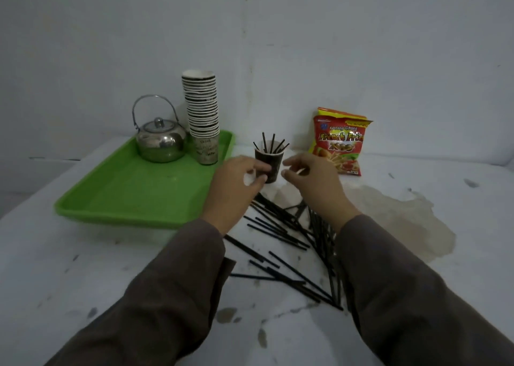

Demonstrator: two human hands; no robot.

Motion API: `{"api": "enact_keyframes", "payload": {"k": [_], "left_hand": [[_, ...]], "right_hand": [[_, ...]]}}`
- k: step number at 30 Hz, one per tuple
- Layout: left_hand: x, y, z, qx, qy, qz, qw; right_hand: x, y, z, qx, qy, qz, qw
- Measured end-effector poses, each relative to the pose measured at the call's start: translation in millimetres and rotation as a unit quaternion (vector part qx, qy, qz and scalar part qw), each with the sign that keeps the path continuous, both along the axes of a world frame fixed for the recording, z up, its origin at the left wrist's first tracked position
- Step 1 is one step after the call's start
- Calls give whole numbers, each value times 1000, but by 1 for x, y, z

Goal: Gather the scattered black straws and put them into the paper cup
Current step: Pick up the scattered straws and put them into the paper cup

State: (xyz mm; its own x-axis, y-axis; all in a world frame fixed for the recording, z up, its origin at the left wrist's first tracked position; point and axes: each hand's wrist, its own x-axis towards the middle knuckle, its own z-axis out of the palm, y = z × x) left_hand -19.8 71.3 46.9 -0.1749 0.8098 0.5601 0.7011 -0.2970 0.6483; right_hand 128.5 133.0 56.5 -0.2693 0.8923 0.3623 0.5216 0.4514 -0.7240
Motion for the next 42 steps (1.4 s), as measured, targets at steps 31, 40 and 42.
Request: {"api": "enact_keyframes", "payload": {"k": [31, 40, 42], "left_hand": [[-6, -49, -63, -184, 281, -46, 941], [-4, -46, -73, -183, 294, -35, 937], [-3, -44, -73, -181, 297, -30, 937]], "right_hand": [[13, -102, -42, -94, -381, 94, 915], [16, -101, -44, -71, -349, 92, 930], [21, -99, -46, -50, -297, 81, 950]]}}
